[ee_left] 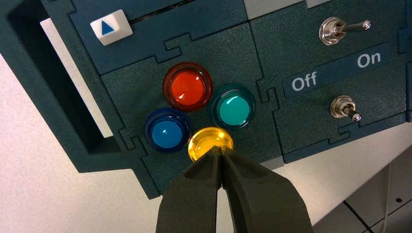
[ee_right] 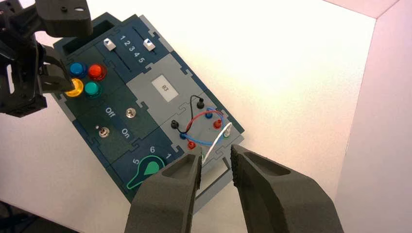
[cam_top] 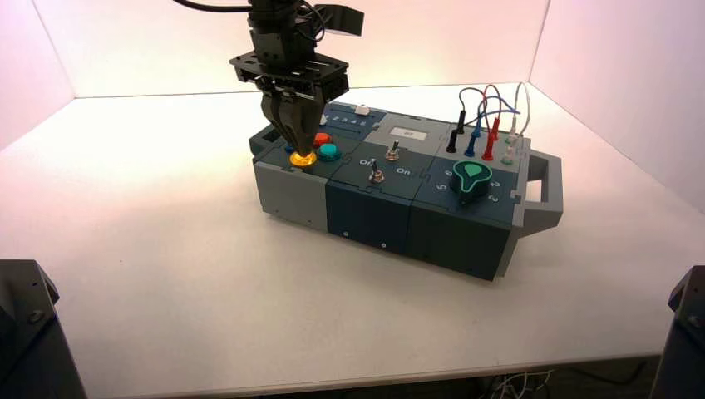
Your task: Push the yellow button with the left gripper.
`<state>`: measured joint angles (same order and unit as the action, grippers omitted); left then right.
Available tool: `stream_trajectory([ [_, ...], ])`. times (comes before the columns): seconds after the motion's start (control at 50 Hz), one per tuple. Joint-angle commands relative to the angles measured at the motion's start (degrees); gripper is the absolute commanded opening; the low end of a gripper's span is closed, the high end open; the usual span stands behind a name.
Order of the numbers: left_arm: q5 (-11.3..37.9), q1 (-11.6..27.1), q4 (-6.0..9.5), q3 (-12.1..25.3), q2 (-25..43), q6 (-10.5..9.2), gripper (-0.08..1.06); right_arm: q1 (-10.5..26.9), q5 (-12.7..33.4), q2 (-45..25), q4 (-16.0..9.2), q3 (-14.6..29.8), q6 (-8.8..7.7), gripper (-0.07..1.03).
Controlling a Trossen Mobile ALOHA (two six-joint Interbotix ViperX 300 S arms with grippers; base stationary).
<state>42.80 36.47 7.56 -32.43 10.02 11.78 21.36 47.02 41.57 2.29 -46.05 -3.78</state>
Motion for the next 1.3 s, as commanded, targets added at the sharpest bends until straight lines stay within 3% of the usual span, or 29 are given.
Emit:
stream_trajectory([
  [0.02, -0.09, 0.26, -0.18, 0.18, -0.79, -0.09, -0.03, -0.18, -0.09, 0.53, 0.00, 1.32, 0.09, 0.34],
  [0.3, -0.09, 0.35, -0.18, 0.18, -5.19, -0.35, -0.03, -0.26, 0.44, 1.58, 0.00, 1.41, 0.09, 0.34],
  [0.76, 0.35, 0.09, -0.18, -0.53, -22.24, -1.58, -0.03, -0.26, -0.09, 2.37, 0.00, 1.23, 0.35, 0.34],
  [0.88, 0.44, -0.88, -0.18, -1.76, -27.33, -1.76, 0.10, -0.26, -1.14, 2.29, 0.09, 0.53, 0.44, 0.34],
  [1.04, 1.32, -4.31, -0.18, -4.31, -32.17, -2.64, 0.42, -0.26, -2.81, 2.37, 0.00, -1.14, 0.44, 0.34],
  [1.14, 1.93, -6.42, -0.35, -5.80, -33.22, -2.46, 0.50, -0.26, -3.87, 2.37, 0.00, -2.11, 0.44, 0.34],
  [1.3, 1.76, -7.73, -0.53, -8.35, -33.93, -1.41, 0.50, -0.26, -6.15, 2.37, 0.00, -3.87, 0.62, 0.34],
])
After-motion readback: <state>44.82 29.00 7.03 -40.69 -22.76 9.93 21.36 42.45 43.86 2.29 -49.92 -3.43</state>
